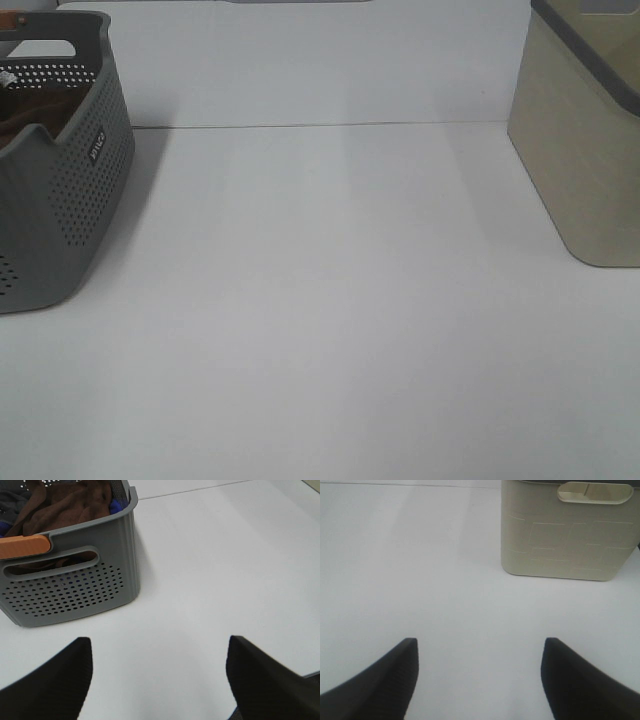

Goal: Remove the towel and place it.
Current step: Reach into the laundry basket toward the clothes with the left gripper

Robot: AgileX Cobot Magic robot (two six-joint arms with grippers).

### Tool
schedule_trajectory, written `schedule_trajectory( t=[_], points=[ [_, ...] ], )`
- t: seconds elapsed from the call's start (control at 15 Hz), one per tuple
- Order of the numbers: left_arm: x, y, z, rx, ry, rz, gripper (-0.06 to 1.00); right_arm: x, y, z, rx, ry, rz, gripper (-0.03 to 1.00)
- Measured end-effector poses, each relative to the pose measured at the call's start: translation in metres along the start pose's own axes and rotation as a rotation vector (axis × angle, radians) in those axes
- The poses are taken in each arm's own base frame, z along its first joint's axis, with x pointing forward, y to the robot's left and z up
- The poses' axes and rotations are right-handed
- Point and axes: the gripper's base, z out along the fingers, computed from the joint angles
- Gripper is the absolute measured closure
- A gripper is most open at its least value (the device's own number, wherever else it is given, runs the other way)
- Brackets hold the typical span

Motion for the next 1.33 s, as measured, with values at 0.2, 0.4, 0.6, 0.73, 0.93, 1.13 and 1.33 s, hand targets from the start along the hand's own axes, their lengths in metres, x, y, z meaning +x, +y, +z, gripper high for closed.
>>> schedule_trajectory(
  t=[0.2,0.4,0.6,0.73,0.93,1.13,1.33],
  points=[
    [0.0000,0.0000,0.0000,0.000,0.000,0.000,0.23,0.0000,0.0000,0.0000,0.000,0.000,0.000,0.31],
    [0.0000,0.0000,0.0000,0.000,0.000,0.000,0.23,0.0000,0.0000,0.0000,0.000,0.000,0.000,0.31],
    [0.0000,0.0000,0.0000,0.000,0.000,0.000,0.23,0.0000,0.0000,0.0000,0.000,0.000,0.000,0.31],
    [0.0000,0.0000,0.0000,0.000,0.000,0.000,0.23,0.0000,0.0000,0.0000,0.000,0.000,0.000,0.31],
    [0.0000,0.0000,0.0000,0.000,0.000,0.000,0.23,0.0000,0.0000,0.0000,0.000,0.000,0.000,0.31],
    [0.0000,0.0000,0.0000,0.000,0.000,0.000,0.23,0.0000,0.0000,0.0000,0.000,0.000,0.000,0.31],
    [0.0000,0.0000,0.0000,0.000,0.000,0.000,0.23,0.0000,0.0000,0.0000,0.000,0.000,0.000,0.31]
  ],
)
